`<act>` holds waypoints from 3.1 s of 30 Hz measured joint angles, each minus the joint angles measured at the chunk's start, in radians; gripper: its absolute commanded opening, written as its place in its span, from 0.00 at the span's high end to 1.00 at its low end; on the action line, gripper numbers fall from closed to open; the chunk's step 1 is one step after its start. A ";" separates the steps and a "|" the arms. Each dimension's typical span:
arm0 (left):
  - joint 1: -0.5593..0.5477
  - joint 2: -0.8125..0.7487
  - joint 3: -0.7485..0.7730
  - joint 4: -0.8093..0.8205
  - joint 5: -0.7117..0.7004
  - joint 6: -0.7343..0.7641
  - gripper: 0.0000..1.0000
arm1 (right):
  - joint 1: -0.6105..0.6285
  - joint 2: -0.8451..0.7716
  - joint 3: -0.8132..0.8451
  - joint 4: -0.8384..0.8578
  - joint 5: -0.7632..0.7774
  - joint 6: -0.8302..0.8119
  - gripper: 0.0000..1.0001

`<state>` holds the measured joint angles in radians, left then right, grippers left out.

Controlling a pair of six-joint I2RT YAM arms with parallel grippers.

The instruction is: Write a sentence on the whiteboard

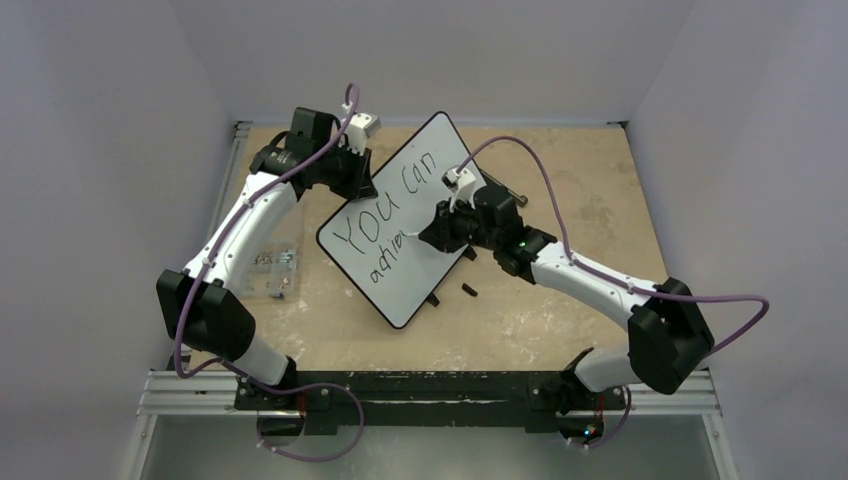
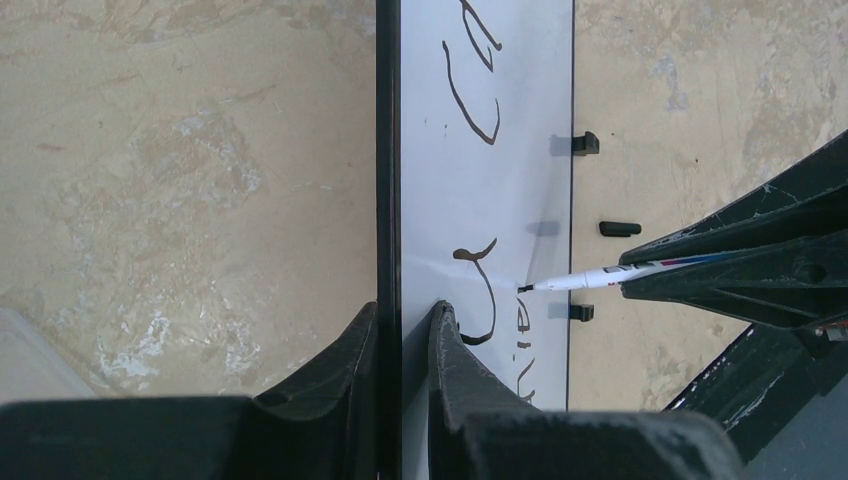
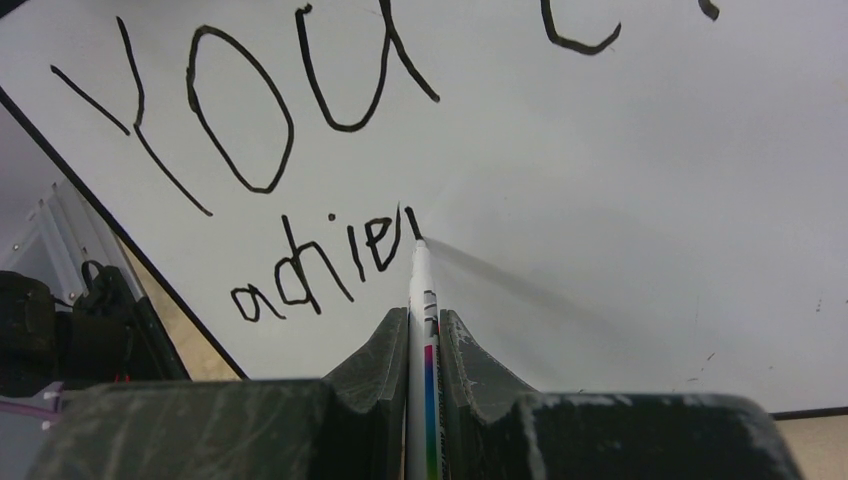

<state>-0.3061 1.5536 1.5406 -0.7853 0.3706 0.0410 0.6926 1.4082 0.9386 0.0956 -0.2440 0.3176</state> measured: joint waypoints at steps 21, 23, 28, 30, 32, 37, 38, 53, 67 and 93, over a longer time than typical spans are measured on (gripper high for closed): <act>0.000 0.000 0.000 0.001 0.000 0.000 1.00 | -0.002 0.003 0.035 -0.073 0.041 0.006 1.00; 0.000 0.000 0.000 0.001 0.000 0.000 1.00 | -0.004 0.012 0.057 -0.077 0.046 0.006 1.00; 0.000 0.000 0.000 0.000 0.000 0.000 1.00 | -0.006 0.023 0.079 -0.081 0.050 0.006 1.00; 0.000 0.000 0.000 0.000 0.000 0.000 1.00 | -0.006 0.023 0.079 -0.081 0.050 0.006 1.00; 0.000 0.000 0.000 0.000 0.000 0.000 1.00 | -0.006 0.023 0.079 -0.082 0.050 0.006 1.00; -0.002 0.000 0.000 0.003 0.000 0.000 1.00 | -0.006 0.010 0.077 -0.089 0.056 0.006 1.00; -0.003 0.000 0.000 0.004 0.000 0.000 1.00 | -0.006 0.003 0.075 -0.089 0.064 0.006 1.00; -0.003 0.000 0.000 0.004 0.000 0.000 1.00 | -0.006 -0.037 0.042 -0.092 0.103 0.003 1.00; -0.004 -0.002 0.000 0.003 -0.003 0.000 1.00 | -0.008 -0.001 0.041 -0.076 0.097 0.004 1.00; -0.004 -0.002 0.000 0.003 -0.004 0.000 1.00 | -0.033 0.010 0.067 -0.110 0.139 -0.002 1.00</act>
<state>-0.3099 1.5517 1.5406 -0.7822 0.3664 0.0414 0.6594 1.4185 1.0058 -0.0147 -0.1051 0.3157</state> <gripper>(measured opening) 0.137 0.102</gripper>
